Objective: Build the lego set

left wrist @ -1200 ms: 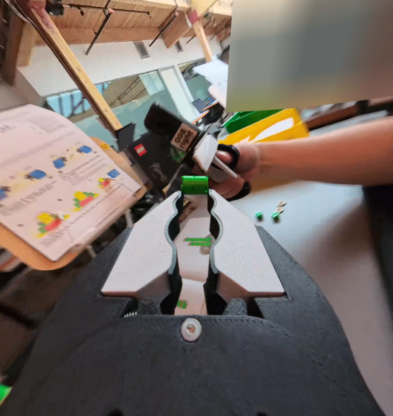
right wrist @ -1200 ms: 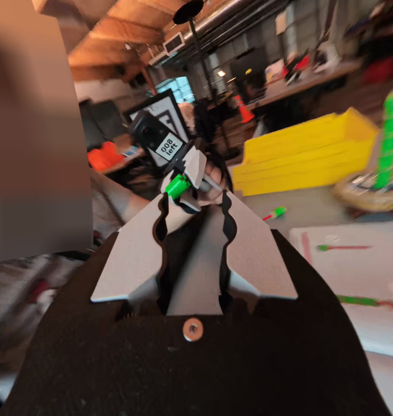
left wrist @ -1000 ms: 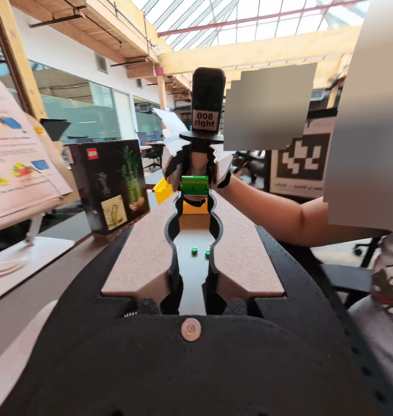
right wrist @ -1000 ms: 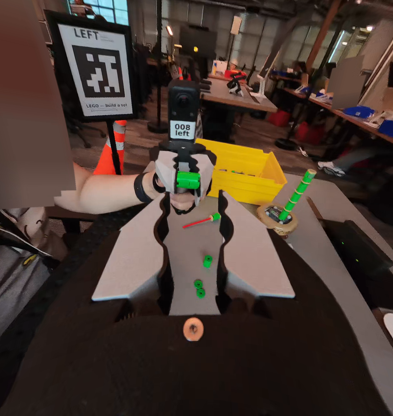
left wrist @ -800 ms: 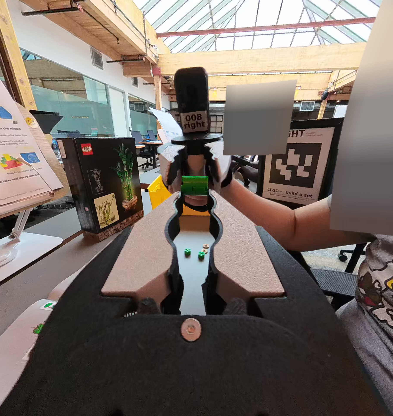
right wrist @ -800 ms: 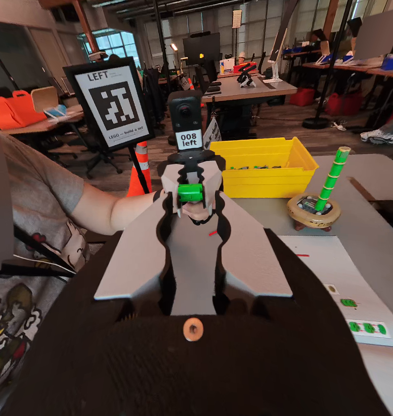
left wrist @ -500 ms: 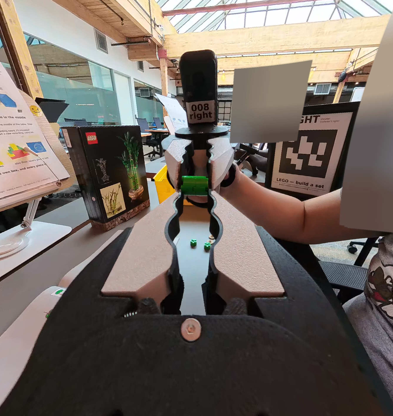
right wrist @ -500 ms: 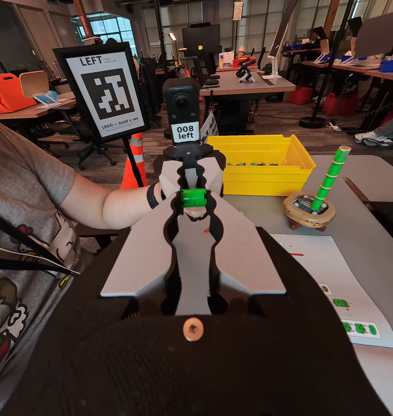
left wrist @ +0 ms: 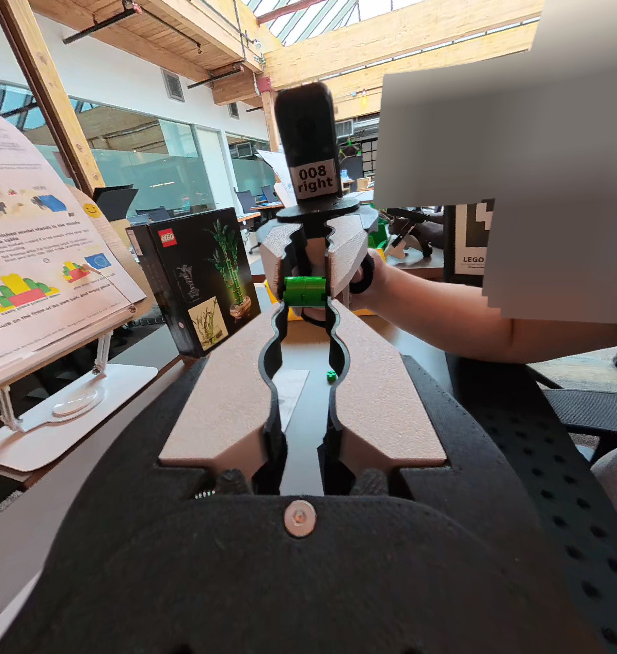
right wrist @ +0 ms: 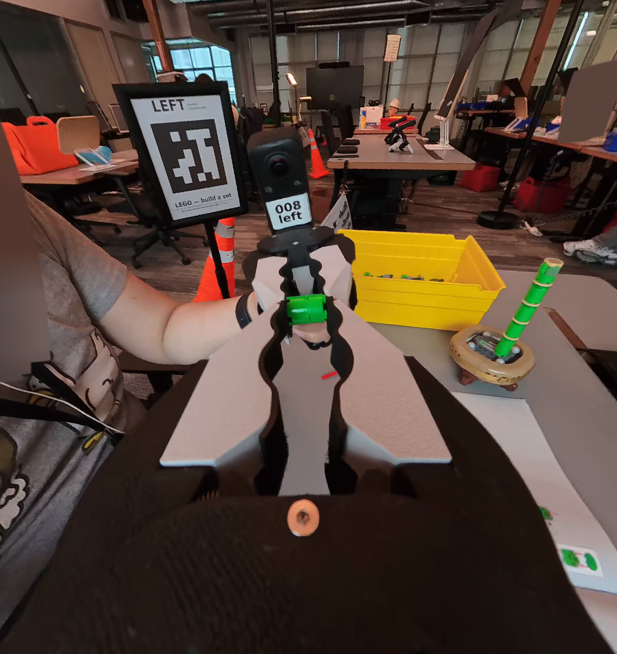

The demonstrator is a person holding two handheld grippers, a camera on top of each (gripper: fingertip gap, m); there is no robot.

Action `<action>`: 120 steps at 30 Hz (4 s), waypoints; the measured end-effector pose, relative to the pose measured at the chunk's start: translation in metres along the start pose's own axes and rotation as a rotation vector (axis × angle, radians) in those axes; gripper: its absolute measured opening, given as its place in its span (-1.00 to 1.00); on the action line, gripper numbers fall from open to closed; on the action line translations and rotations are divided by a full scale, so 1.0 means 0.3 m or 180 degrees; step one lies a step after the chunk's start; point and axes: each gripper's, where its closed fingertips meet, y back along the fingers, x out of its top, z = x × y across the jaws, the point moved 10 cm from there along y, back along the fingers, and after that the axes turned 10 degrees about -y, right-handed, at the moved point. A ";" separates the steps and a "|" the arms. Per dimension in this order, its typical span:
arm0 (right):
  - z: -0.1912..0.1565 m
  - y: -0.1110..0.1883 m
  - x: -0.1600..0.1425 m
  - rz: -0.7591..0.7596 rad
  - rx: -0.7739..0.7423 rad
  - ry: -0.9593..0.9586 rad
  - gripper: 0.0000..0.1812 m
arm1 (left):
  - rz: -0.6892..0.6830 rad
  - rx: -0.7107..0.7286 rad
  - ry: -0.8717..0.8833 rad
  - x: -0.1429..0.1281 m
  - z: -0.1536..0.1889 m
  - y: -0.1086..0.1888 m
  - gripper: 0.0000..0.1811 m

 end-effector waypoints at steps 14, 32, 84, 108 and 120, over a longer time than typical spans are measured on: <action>-0.110 0.000 -0.027 -0.0311 -0.1306 0.3170 -0.77 | 0.0681 -0.0389 0.1572 -0.036 -0.087 0.048 -0.57; -0.068 0.011 -0.067 -0.0608 -0.1253 0.3242 -0.76 | 0.0227 -0.0273 0.1438 -0.080 -0.045 -0.040 -0.85; 0.022 0.209 -0.033 -0.0419 -0.1870 0.2873 -0.77 | 0.0278 0.0011 0.1855 -0.111 -0.105 0.004 -0.75; -0.067 0.112 -0.037 -0.0818 -0.1733 0.3536 -0.77 | 0.0171 0.0062 0.1652 -0.104 -0.096 -0.001 -0.75; -0.096 0.026 -0.085 -0.0644 -0.1460 0.3908 -0.77 | 0.0342 -0.0201 0.1184 -0.057 -0.030 -0.042 -0.64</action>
